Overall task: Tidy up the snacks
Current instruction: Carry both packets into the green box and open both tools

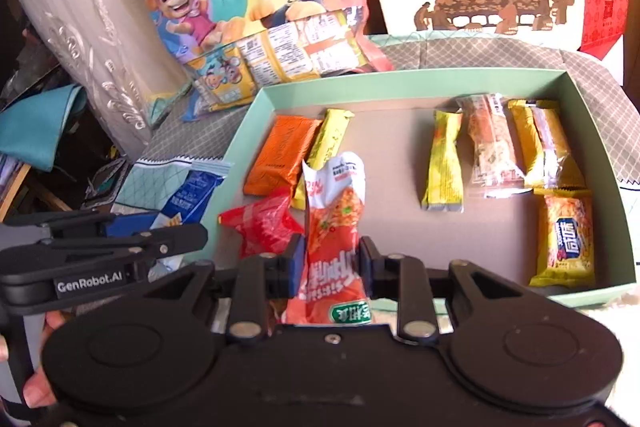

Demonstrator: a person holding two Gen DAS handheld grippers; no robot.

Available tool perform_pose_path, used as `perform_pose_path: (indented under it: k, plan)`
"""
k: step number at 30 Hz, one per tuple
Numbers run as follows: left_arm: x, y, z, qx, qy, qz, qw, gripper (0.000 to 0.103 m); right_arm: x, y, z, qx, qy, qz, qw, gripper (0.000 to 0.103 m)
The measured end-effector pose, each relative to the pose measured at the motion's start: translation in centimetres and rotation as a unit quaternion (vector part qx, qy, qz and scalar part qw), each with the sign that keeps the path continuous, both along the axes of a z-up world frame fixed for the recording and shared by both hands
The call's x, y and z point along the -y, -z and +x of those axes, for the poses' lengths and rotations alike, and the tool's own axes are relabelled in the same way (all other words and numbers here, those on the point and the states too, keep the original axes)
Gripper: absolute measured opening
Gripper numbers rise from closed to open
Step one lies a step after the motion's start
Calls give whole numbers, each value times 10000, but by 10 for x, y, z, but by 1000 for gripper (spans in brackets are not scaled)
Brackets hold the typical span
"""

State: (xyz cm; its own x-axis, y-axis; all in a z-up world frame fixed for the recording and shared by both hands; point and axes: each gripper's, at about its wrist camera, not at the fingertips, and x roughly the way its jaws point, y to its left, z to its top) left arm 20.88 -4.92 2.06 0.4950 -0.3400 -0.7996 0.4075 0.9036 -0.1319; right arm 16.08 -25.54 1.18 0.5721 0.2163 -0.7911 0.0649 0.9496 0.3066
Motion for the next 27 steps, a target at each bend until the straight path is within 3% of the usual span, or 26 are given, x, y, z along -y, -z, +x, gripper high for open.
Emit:
perform_pose_path:
  k: [7, 15, 16, 18, 19, 20, 22, 23, 27]
  plan:
    - [59, 32, 57, -194, 145, 79, 9997, 38, 48, 28, 69, -247, 429, 253, 9985, 28]
    - [77, 55, 96, -257, 40, 276, 9993, 40, 55, 46, 109, -185, 419, 186, 9988, 33]
    - [77, 55, 100, -249, -12, 292, 9993, 44, 55, 44, 113, -148, 431, 159, 9988, 38]
    - [74, 54, 101, -183, -101, 298, 9993, 84, 55, 42, 116, -76, 417, 161, 9990, 41]
    - [72, 51, 100, -76, -172, 316, 9993, 92, 55, 40, 117, -36, 401, 169, 9990, 50]
    - [70, 48, 98, 20, -236, 338, 9991, 103, 54, 36, 115, 24, 395, 152, 9991, 65]
    - [66, 43, 95, 60, -269, 284, 9992, 103, 53, 28, 109, 180, 428, 71, 9989, 87]
    - [64, 41, 94, 15, -268, 230, 9994, 103, 52, 27, 106, 229, 430, 47, 9988, 92]
    - [58, 35, 83, -7, -296, 225, 9993, 103, 46, 17, 97, 240, 356, -15, 9991, 93]
